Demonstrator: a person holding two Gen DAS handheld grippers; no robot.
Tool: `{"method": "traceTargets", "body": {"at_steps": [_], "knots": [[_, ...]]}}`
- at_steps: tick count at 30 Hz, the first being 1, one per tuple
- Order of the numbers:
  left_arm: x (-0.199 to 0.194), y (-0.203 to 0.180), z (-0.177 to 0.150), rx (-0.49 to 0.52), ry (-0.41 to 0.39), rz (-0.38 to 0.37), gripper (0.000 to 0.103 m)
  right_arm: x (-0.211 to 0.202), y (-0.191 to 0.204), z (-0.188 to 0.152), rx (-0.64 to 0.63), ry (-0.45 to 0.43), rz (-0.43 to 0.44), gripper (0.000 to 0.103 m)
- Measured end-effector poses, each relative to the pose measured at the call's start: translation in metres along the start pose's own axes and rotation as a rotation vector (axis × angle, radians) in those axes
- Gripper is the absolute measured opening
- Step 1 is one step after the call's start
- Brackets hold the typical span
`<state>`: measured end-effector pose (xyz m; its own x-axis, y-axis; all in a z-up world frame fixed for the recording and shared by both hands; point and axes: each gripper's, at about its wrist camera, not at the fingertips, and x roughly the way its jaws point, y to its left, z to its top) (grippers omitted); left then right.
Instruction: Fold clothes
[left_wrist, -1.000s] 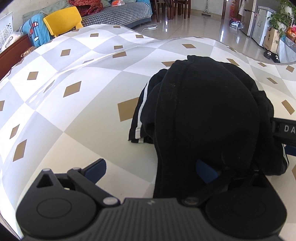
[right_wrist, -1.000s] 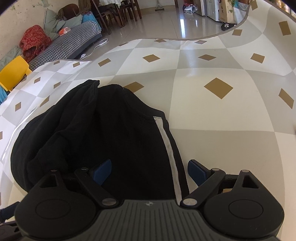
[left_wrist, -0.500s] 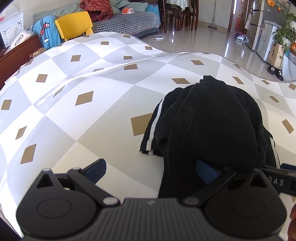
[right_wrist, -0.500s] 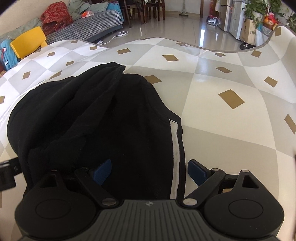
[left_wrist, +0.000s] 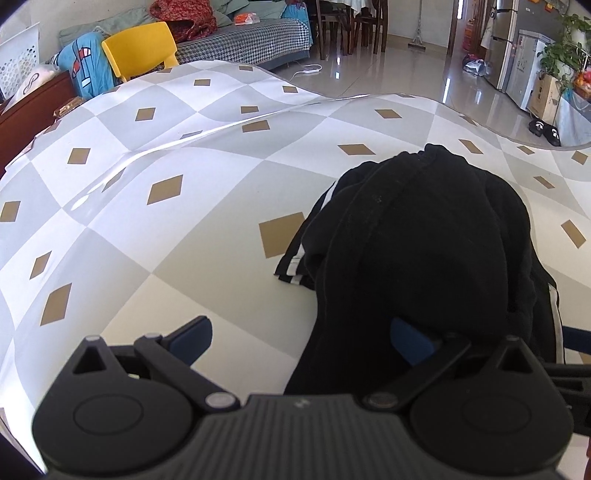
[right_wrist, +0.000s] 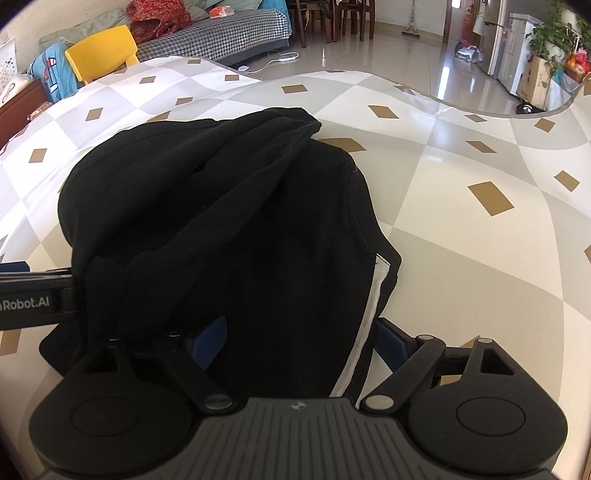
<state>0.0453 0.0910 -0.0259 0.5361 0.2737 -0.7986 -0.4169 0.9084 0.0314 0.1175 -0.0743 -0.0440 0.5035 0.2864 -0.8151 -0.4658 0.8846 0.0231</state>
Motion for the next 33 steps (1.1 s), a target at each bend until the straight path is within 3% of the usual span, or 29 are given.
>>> {"method": "traceTargets", "body": {"at_steps": [33], "knots": [[-0.036,0.001,-0.036,0.124,0.016,-0.016,0.103,-0.027,0.039,-0.038,-0.211,0.061,0.111,0.085]]}}
